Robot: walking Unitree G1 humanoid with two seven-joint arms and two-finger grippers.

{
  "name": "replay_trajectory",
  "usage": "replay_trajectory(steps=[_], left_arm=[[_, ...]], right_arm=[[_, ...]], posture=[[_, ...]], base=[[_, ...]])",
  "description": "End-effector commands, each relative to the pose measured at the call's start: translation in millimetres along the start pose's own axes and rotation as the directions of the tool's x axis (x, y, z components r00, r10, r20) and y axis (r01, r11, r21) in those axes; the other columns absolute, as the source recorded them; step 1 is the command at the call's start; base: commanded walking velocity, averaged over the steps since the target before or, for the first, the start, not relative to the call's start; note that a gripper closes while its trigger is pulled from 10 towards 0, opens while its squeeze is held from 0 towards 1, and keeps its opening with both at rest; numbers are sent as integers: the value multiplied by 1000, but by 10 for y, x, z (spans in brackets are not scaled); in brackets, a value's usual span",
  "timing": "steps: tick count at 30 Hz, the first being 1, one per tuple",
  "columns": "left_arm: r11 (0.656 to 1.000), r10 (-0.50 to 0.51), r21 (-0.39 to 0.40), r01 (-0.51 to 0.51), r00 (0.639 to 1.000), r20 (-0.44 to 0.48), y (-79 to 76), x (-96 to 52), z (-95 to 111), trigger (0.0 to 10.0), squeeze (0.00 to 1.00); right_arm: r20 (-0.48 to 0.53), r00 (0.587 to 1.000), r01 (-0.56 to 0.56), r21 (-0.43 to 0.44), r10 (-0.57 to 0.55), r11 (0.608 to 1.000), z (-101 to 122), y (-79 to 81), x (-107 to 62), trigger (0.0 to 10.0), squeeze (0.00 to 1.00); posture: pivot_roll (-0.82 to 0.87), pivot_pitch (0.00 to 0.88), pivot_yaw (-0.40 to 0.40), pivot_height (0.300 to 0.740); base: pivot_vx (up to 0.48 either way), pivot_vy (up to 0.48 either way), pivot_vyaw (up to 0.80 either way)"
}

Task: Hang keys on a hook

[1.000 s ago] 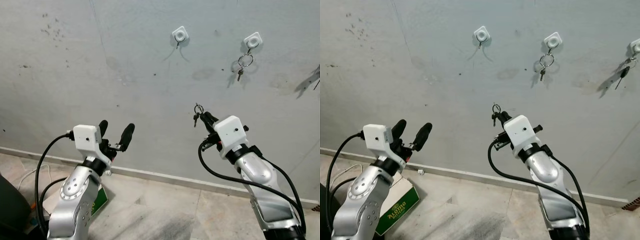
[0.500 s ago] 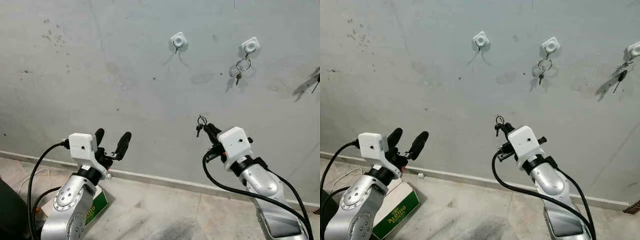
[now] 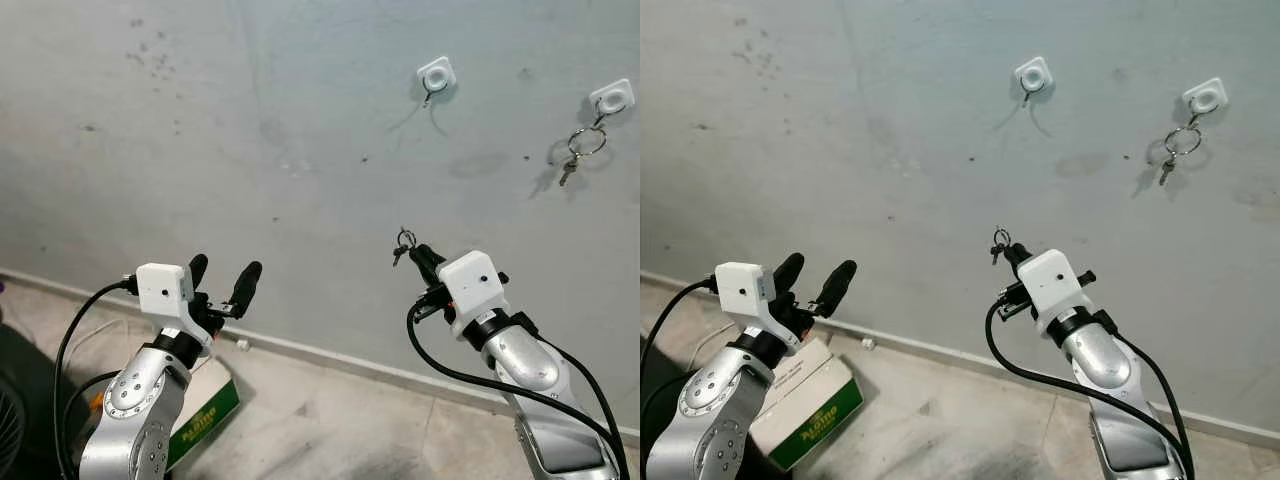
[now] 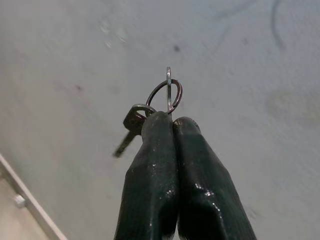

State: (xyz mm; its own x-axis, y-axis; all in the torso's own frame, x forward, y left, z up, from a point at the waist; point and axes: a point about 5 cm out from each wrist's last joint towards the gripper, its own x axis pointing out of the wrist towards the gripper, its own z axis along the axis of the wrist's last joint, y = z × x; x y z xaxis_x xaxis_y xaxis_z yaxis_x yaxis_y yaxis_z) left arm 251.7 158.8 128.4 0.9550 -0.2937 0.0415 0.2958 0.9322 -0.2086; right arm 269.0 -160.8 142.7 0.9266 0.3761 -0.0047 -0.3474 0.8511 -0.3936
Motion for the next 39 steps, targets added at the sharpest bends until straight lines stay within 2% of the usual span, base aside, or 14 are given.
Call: replay_trajectory(steps=[1,12,27,39], left_arm=[[1000,6,14,-6,1000,-2,32,-18,21,10000,0],[1000,20,12,-20,1000,-23,28,-2,-9,10000,0],[1000,24,5,-24,1000,-8,27,22,0,10000,0],[1000,14,3,-14,1000,-10,15,41,-1,10000,0]], right_arm=[[12,1000,-9,2,9,1000,40,13,20,10000,0],[11,1000,-5,-2,5,1000,34,3,24,10000,0],[9,1000,-9,-5,9,1000,27,11,28,10000,0],[7,1000,-10,-11,10,1000,20,2,30,10000,0]], posture=[[27,0,49,740],[28,0,50,740],[27,0,49,740],[26,0,48,740]], base=[[311,307,0],[308,306,0],[0,0,0],[0,-290,0]])
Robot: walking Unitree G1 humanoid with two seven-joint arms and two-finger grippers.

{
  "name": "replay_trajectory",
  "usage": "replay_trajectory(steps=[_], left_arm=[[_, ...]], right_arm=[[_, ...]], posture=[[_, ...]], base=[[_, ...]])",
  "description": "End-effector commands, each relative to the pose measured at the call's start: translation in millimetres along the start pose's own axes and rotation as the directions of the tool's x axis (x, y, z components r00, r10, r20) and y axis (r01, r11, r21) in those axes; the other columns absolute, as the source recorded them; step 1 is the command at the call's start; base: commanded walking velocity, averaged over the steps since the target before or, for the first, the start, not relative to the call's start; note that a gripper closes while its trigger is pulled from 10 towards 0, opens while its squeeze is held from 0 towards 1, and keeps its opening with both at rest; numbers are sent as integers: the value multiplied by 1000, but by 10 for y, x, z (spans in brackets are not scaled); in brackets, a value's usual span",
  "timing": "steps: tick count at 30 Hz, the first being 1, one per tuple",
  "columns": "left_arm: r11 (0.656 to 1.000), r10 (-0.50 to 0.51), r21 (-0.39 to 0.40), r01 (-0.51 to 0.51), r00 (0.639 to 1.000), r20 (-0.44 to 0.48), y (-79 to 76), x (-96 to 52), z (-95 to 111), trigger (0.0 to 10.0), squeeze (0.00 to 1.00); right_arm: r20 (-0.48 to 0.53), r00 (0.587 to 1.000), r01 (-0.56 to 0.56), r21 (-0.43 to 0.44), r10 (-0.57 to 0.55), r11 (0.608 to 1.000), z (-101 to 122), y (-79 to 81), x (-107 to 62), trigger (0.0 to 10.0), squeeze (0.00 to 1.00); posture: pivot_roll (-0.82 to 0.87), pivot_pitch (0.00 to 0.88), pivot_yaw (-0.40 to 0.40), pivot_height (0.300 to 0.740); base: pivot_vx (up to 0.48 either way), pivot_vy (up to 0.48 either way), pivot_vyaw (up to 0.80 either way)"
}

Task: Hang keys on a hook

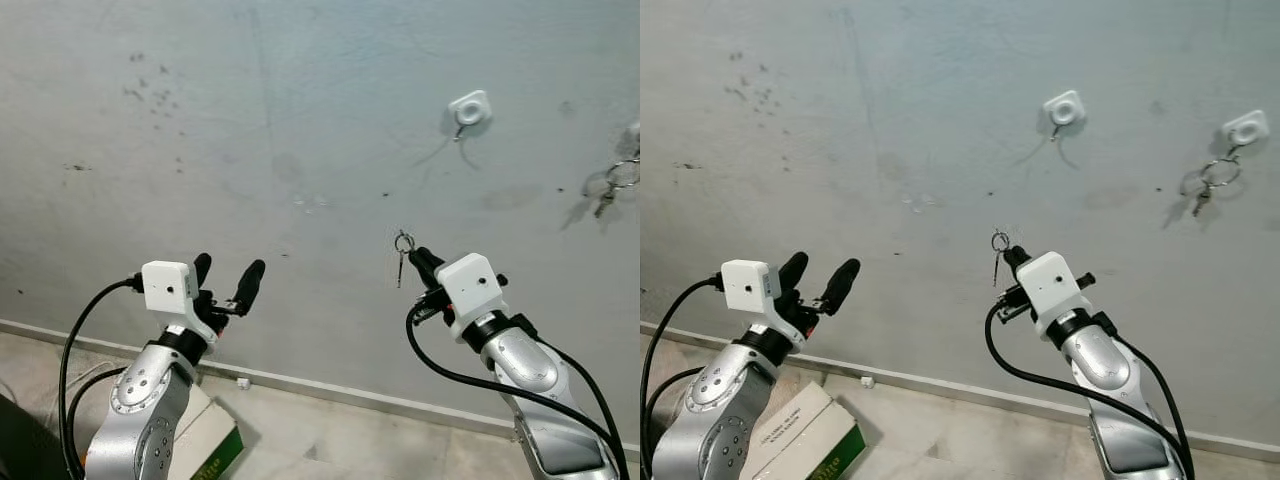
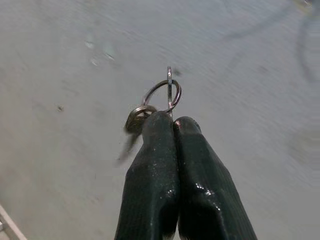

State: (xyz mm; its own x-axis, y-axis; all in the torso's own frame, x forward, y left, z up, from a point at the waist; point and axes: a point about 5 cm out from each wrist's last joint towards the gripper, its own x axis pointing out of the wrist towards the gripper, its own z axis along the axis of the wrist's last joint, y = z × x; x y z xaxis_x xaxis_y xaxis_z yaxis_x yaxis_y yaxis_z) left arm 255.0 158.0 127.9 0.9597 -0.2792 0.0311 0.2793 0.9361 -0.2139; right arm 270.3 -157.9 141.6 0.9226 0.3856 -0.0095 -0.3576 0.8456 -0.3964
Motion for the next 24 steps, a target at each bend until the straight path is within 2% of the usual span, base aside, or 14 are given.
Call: replay_trajectory(steps=[1,6,19,24], left_arm=[[1000,-4,8,4,1000,-2,12,8,6,10000,0],[1000,-2,6,2,1000,-1,13,9,6,10000,0],[1000,10,-7,-9,1000,4,34,11,8,10000,0],[1000,10,0,-10,1000,1,36,21,3,10000,0]], right_arm=[[7,1000,1,-9,-1,1000,20,-24,8,10000,0],[8,1000,1,-10,-1,1000,21,-27,12,10000,0],[10,1000,5,-4,-5,1000,18,-12,17,10000,0],[37,999,9,6,-9,1000,82,5,66,10000,0]], posture=[[26,0,48,740],[26,0,48,740],[29,0,52,740],[30,0,52,740]], base=[[0,-345,0],[0,-334,0],[0,0,0],[0,0,0]])
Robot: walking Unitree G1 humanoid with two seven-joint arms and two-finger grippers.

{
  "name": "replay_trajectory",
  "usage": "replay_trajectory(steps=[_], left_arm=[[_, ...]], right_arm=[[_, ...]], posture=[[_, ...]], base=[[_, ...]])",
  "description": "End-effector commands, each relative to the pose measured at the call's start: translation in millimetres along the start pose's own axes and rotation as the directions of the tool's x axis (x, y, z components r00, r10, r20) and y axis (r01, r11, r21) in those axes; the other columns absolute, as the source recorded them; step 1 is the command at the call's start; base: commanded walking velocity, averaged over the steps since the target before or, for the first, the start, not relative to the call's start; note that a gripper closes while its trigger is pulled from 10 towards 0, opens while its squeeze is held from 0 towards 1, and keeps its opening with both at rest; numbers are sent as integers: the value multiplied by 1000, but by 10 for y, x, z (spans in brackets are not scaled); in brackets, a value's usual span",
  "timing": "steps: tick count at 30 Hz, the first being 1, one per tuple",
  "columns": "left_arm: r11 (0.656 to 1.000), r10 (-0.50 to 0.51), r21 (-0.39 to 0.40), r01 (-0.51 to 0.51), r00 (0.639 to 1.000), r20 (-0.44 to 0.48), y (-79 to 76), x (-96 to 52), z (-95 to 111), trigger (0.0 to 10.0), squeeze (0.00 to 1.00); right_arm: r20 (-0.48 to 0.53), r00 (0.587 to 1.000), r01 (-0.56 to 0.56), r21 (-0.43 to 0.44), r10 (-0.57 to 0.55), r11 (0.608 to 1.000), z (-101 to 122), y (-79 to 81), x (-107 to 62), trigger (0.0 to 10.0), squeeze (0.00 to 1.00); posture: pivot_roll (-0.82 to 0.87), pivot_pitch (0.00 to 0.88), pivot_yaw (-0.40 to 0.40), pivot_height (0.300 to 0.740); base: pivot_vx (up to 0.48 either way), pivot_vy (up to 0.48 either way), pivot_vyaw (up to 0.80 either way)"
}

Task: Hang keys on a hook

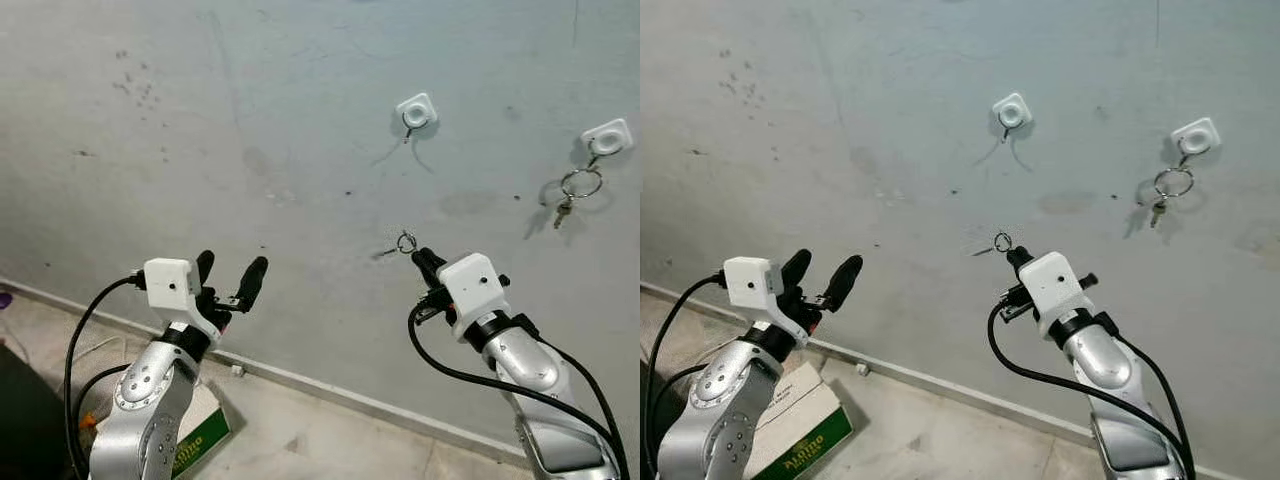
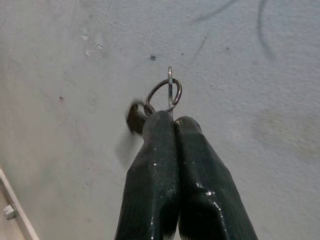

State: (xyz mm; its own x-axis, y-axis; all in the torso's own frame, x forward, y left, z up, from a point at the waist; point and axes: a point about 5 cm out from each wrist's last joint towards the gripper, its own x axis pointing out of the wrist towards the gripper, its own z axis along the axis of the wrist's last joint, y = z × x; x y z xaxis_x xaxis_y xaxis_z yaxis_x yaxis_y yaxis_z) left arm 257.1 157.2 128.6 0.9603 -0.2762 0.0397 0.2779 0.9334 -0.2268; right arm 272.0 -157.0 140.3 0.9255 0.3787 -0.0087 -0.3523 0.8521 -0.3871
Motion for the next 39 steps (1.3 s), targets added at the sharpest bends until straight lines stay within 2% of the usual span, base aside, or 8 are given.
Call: replay_trajectory(steps=[1,4,8,10,12,18,30,39], left_arm=[[1000,8,21,-8,1000,-8,40,5,-4,10000,0],[997,-42,64,43,999,-16,-23,32,-10,10000,0],[986,-156,45,159,986,-53,-176,41,-40,10000,0],[958,-282,29,286,955,-93,-328,30,-68,10000,0],[930,-361,16,367,923,-134,-418,15,-107,10000,0],[878,-469,10,479,863,-190,-539,-32,-161,10000,0],[869,-480,31,493,858,-185,-581,-29,-138,10000,0],[866,-485,34,499,855,-184,-593,-28,-141,10000,0]], right_arm=[[49,999,1,-2,0,1000,119,12,75,10000,0],[76,997,6,11,-6,1000,179,35,166,10000,0],[106,994,23,19,-25,1000,258,21,282,10000,0],[130,991,37,17,-38,999,324,-14,376,10000,0],[144,988,47,14,-48,999,368,-45,438,10000,0],[173,983,66,5,-65,998,451,-105,524,10000,0],[254,958,139,-3,-134,990,652,-203,640,10000,0],[270,946,190,-10,-180,982,692,-307,708,10000,0]], posture=[[30,0,52,740],[37,0,51,740],[43,0,51,740],[48,0,49,740],[53,0,48,740],[51,0,44,740],[49,0,41,740],[52,0,42,740]], base=[[0,0,0],[0,0,0],[0,0,0],[0,0,0],[0,0,0],[0,0,0],[0,0,0],[0,0,0]])
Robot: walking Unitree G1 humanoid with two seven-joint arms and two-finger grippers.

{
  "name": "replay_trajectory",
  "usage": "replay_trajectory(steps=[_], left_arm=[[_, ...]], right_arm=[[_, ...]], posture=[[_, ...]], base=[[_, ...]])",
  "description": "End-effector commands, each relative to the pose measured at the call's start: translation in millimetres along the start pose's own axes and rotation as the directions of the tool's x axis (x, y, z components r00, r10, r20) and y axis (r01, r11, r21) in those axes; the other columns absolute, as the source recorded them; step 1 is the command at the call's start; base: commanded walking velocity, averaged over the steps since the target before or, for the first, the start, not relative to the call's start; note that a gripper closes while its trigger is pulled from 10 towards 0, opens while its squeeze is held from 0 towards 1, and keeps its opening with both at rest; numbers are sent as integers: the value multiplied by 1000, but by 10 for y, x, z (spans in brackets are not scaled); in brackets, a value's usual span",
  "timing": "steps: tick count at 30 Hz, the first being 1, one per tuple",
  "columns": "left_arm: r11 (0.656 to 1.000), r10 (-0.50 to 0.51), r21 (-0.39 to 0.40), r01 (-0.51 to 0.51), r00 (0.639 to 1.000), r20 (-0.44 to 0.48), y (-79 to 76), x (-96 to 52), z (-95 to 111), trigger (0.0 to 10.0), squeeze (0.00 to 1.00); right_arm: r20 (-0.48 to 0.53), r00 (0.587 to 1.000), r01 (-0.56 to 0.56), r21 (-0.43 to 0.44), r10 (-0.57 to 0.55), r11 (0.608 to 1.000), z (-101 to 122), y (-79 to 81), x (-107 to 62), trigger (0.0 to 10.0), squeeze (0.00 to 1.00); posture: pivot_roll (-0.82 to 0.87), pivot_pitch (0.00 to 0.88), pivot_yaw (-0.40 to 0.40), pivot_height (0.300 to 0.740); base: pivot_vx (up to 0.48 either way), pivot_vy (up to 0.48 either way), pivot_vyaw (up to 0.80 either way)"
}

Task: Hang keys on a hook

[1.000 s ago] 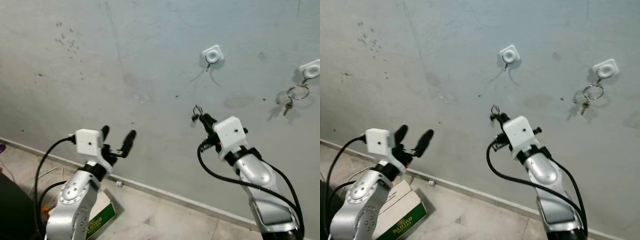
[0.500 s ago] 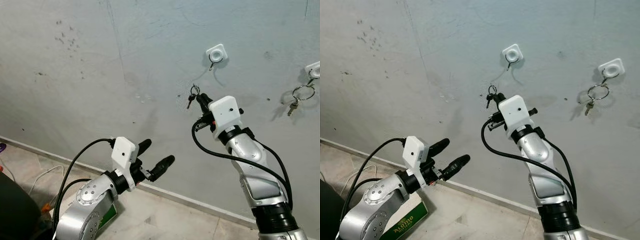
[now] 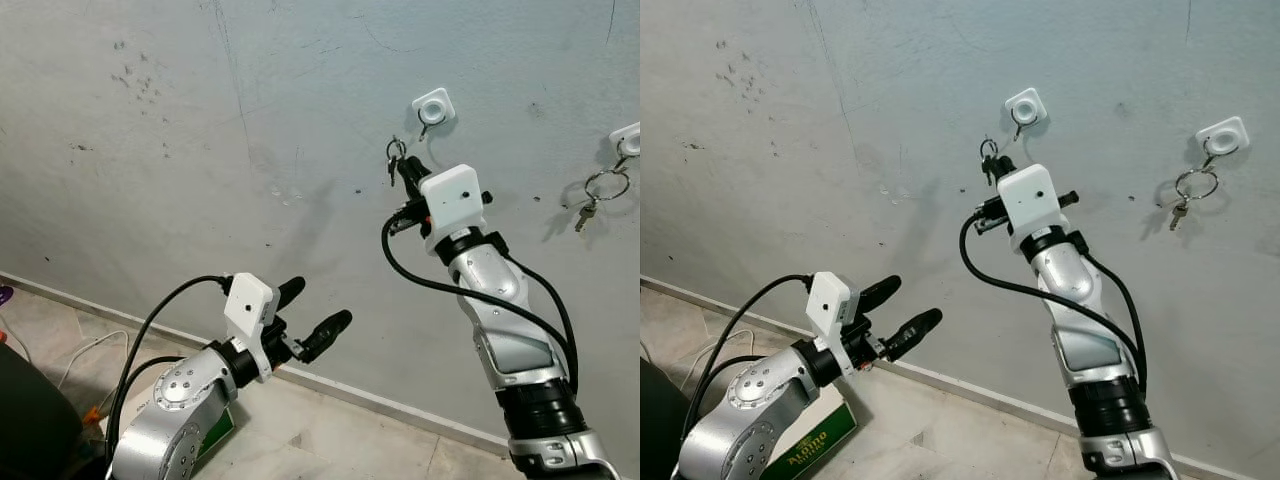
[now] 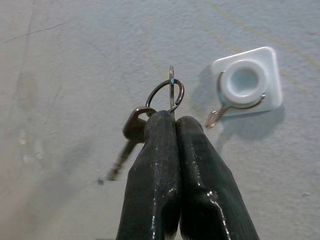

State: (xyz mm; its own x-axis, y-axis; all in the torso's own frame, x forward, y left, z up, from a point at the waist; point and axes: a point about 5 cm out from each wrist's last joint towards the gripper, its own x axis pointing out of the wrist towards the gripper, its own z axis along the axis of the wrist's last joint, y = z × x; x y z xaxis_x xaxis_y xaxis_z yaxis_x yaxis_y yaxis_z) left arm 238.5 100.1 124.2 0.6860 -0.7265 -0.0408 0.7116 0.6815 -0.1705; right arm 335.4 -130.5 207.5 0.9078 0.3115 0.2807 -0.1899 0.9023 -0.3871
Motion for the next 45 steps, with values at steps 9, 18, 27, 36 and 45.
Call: replay_trajectory(steps=[9,18,27,36,45], left_arm=[[999,-1,37,1,1000,13,-6,-5,51,10000,0],[998,19,56,-22,999,45,21,-4,104,10000,0],[995,20,97,-31,994,108,13,48,266,10000,0],[988,64,129,-86,983,169,64,70,384,10000,0],[981,98,145,-128,974,203,100,74,448,10000,0]], right_arm=[[31,997,69,-32,-68,997,47,-138,82,10000,0],[22,994,107,-47,-106,993,5,-218,81,10000,0],[-8,993,114,-36,-115,993,-69,-212,74,10000,0],[-21,993,112,-27,-113,993,-104,-199,73,10000,0],[-37,993,113,-16,-114,993,-143,-187,56,10000,0]], posture=[[53,0,46,740],[53,0,50,740],[55,0,53,740],[56,0,53,740],[57,0,53,740]], base=[[0,0,0],[0,0,0],[0,0,0],[0,0,0],[0,0,0]])
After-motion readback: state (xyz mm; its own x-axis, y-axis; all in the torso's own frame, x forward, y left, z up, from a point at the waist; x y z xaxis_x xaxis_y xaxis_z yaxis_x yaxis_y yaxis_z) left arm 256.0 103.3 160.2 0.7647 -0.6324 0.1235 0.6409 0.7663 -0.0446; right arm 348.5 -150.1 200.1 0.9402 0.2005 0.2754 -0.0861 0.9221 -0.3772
